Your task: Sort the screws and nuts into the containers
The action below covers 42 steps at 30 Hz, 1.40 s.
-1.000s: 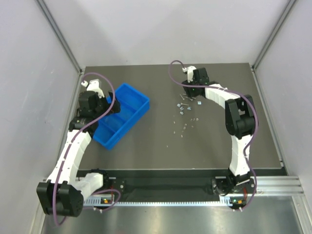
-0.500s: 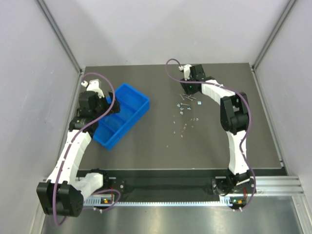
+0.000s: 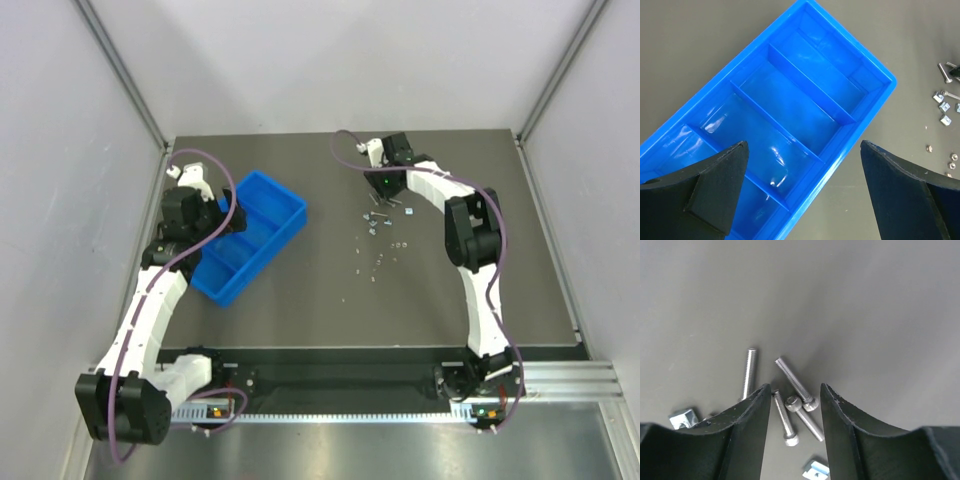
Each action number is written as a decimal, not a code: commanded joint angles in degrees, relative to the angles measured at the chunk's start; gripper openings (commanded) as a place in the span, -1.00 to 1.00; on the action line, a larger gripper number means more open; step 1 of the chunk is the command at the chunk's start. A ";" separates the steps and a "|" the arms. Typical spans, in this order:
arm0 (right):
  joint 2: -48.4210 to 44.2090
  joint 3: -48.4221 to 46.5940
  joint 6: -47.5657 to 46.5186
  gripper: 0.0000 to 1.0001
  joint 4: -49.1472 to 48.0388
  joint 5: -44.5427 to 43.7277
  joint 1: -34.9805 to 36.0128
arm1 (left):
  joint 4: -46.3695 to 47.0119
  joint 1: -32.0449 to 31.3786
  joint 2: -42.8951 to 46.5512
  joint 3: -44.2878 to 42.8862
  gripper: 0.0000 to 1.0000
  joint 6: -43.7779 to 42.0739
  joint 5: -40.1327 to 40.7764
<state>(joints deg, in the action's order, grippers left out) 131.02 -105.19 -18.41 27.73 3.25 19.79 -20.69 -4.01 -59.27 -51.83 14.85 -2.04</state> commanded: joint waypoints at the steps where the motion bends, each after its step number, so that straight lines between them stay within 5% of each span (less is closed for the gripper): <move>1: 1.43 -3.01 -1.62 -0.10 1.89 -1.23 0.69 | 0.82 0.14 1.08 0.51 0.97 -0.88 0.81; 11: 3.89 -5.64 -3.56 -0.45 4.79 0.09 0.69 | 0.74 0.14 0.82 0.59 0.97 -1.05 0.99; 20: 3.81 -4.33 -3.39 -1.00 6.20 1.24 0.60 | 0.82 0.14 0.64 0.59 0.97 -1.05 1.08; 34: -14.90 7.62 22.26 -1.00 -9.00 7.21 1.30 | 0.65 0.14 1.52 0.59 0.97 -0.26 0.72; 42: -16.15 -0.71 26.59 -1.00 -12.78 7.74 11.57 | -0.76 0.14 1.52 -0.02 0.96 0.44 4.50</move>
<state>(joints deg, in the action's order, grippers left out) 117.05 -100.42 4.58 20.56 8.38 25.23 -21.12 -4.01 -59.22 -51.83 14.92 -0.69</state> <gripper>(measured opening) 0.026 0.983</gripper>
